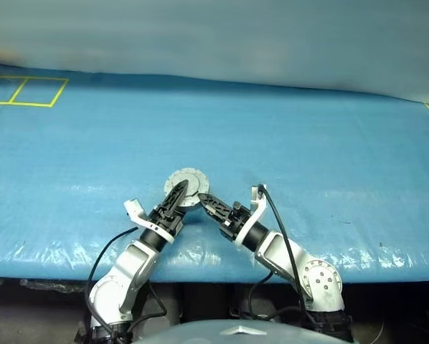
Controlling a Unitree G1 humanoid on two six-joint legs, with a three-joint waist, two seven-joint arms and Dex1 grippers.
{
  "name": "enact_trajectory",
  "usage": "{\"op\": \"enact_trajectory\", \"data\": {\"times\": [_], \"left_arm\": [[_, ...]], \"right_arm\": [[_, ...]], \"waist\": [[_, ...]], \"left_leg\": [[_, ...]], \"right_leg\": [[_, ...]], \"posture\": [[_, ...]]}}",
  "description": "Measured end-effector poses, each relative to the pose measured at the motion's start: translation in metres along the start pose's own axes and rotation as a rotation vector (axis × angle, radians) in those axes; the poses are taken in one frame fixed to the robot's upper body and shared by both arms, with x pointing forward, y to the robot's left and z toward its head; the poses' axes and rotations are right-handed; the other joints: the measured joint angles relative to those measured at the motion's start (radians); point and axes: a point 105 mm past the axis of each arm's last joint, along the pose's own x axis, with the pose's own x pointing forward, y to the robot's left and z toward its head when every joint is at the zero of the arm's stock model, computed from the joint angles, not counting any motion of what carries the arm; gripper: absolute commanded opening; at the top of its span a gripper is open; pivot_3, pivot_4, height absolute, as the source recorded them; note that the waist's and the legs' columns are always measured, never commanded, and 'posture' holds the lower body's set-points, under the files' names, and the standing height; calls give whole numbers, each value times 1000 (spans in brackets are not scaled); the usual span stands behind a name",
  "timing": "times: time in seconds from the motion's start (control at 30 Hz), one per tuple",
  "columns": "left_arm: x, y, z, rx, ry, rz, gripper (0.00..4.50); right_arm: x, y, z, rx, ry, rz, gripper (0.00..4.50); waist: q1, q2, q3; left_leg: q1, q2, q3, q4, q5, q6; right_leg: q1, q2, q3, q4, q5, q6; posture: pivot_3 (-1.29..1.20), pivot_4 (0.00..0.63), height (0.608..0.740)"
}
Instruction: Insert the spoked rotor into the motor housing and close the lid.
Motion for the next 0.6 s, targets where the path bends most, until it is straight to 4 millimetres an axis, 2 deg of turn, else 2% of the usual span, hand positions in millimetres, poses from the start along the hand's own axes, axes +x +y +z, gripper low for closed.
{"op": "enact_trajectory", "data": {"times": [0.1, 0.13, 0.23, 0.3, 0.4, 0.6], "left_arm": [[2, 2, 9, 54, -3, 49, 2436], [6, 2, 19, 94, -14, 65, 2436], [26, -1, 51, 215, -86, 91, 2436], [45, -4, 75, 290, -130, 104, 2436], [74, -7, 98, 358, -152, 120, 2436], [121, 1, 122, 427, -141, 207, 2436]], "right_arm": [[-13, -1, 5, -299, 44, -23, 3164], [-17, -3, 5, -420, 53, -40, 3520], [-23, -13, 1, -623, 67, -82, 4492], [-28, -21, 1, -739, 66, -122, 4500], [-31, -26, 7, -832, 13, -157, 4500], [-33, -31, 18, -942, -117, -245, 4500]], "waist": [[0, 0, 0], [0, 0, 0], [8, 0, 0], [14, 0, 0], [23, -1, 0], [24, -3, 1]], "left_leg": [[0, 0, 1, 2, 0, 1], [0, 1, 0, 3, 0, 0], [0, 0, -2, 3, 3, -3], [0, -1, -2, 3, 4, -4], [0, -3, -2, 3, 4, -4], [-4, -5, -2, 3, 5, -5]], "right_leg": [[1, 0, 1, 0, 0, 1], [1, 2, 1, 1, 1, 0], [1, 6, 0, 1, 1, 0], [1, 7, 1, 1, 3, -2], [1, 8, 1, 0, 4, -2], [0, 7, 2, -3, 8, 6]], "posture": [[0, 150, 740], [0, 150, 740], [0, 150, 740], [0, 150, 740], [0, 150, 740], [0, 150, 740]]}}
